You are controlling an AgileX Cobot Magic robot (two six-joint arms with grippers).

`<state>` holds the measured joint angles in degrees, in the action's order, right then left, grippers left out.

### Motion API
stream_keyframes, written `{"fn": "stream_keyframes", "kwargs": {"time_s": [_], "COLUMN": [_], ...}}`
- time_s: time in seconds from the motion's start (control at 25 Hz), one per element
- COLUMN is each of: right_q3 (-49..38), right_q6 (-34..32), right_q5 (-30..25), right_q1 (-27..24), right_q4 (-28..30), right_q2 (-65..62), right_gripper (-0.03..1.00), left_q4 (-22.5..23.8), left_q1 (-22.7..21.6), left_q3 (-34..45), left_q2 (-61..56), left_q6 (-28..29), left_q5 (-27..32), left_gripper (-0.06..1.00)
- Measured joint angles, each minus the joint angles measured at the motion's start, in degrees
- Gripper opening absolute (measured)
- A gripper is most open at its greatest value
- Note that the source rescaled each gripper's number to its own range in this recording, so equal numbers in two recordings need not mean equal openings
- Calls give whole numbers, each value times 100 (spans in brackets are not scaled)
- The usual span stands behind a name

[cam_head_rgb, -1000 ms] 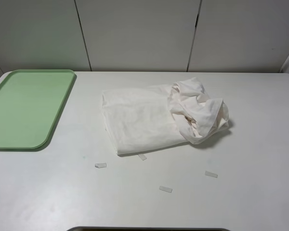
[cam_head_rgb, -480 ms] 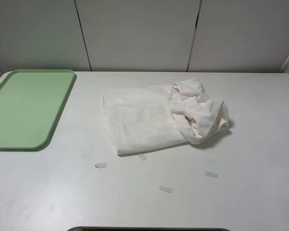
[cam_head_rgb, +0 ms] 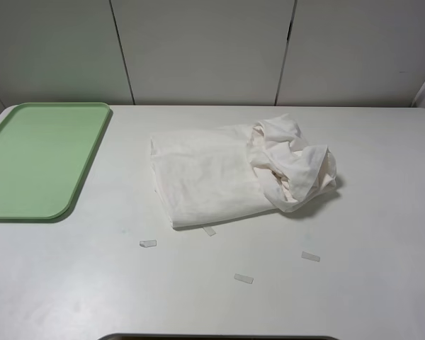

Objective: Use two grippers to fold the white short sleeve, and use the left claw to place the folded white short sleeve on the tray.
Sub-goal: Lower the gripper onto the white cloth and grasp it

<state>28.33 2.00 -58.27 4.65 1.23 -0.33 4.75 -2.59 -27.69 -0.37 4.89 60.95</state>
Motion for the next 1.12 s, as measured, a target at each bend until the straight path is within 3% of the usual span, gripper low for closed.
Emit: {"fn": "stream_keyframes", "kwargs": {"time_s": [1.12], "right_q3": [0], "right_q6": [0], "right_q5": [0], "right_q1": [0], "right_q4": [0], "right_q2": [0], "right_gripper": [100], "left_q4": [27], "left_q1": [0], "left_q3": [0], "left_q2": [0], "left_q6": [0], "left_q5": [0], "left_gripper": [98]}}
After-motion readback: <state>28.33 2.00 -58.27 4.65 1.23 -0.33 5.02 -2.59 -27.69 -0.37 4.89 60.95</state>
